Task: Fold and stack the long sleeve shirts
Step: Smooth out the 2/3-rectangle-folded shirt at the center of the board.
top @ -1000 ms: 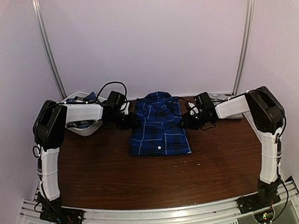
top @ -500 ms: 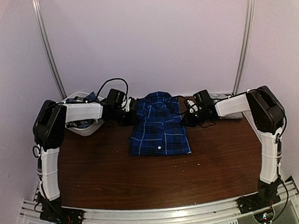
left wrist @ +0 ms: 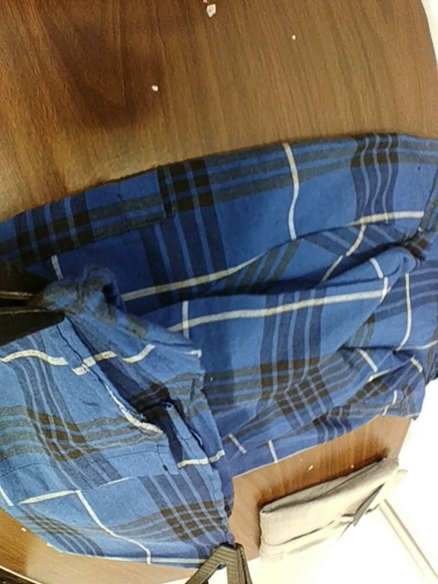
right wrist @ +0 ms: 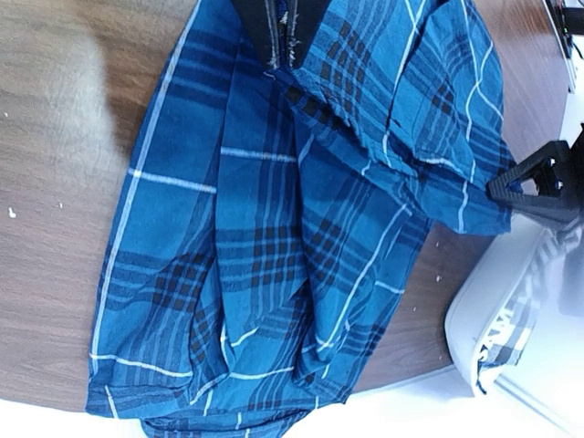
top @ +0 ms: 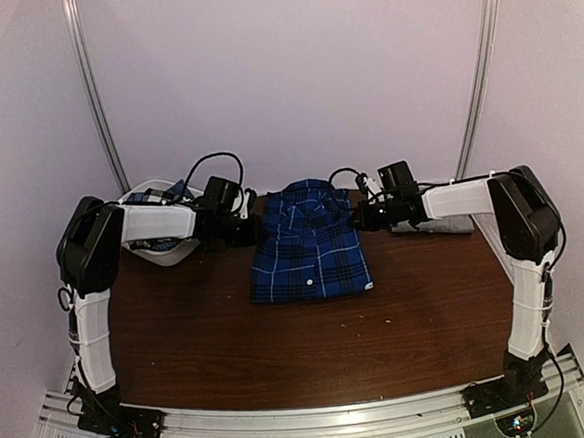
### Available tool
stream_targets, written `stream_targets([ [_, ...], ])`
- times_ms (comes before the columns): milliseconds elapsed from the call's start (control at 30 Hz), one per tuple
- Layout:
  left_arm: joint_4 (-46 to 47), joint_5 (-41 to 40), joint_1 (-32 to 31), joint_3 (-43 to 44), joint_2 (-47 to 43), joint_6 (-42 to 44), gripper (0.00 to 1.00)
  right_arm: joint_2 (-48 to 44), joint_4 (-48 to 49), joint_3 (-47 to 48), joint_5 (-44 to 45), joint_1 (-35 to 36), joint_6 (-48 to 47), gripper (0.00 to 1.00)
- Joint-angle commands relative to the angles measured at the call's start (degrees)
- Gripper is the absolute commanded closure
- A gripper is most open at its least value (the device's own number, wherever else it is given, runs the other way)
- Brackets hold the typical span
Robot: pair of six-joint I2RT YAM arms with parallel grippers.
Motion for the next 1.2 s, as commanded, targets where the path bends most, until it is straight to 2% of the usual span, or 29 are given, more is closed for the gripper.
stream_targets([
  [0, 1.2, -2.8, 0.7, 2.6, 3.6, -1.2, 1.00, 4.2, -0.7, 3.2, 2.8, -0.3, -0.9, 0.90],
  [100, 0.9, -3.2, 0.7, 3.3, 5.2, -2.1, 0.99, 5.6, -2.7, 4.8, 4.9, -0.3, -0.9, 0.84],
  [167, 0.7, -3.0, 0.7, 4.1, 5.7, -2.1, 0.78, 5.9, -4.2, 5.6, 6.3, -0.4, -1.1, 0.77],
  [200, 0.3, -3.3, 0.7, 4.7, 5.8, -1.9, 0.73, 5.7, -5.0, 5.8, 7.3, -0.4, -1.1, 0.74],
  [433, -3.8, -6.1, 0.8, 8.4, 4.3, 0.1, 0.51, -0.1, -9.4, 5.3, 15.8, 1.7, -2.3, 0.56],
  [600, -6.9, -7.8, 0.8, 9.0, 1.5, -0.1, 0.40, -3.9, -11.2, 4.4, 19.7, 6.5, -2.5, 0.50],
  [767, -7.3, -8.2, 0.8, 3.7, -3.7, -1.0, 0.39, -3.9, -11.9, 3.8, 22.4, 13.3, -1.5, 0.49],
  [933, -6.9, -5.4, 0.5, -1.6, -8.3, -1.7, 0.40, -0.7, -14.4, 6.1, 24.7, 18.6, -0.2, 0.49],
  [1167, -5.6, -3.1, -1.6, -6.1, -10.7, -2.1, 0.41, 6.2, -16.8, 11.3, 26.6, 20.1, 0.8, 0.47],
])
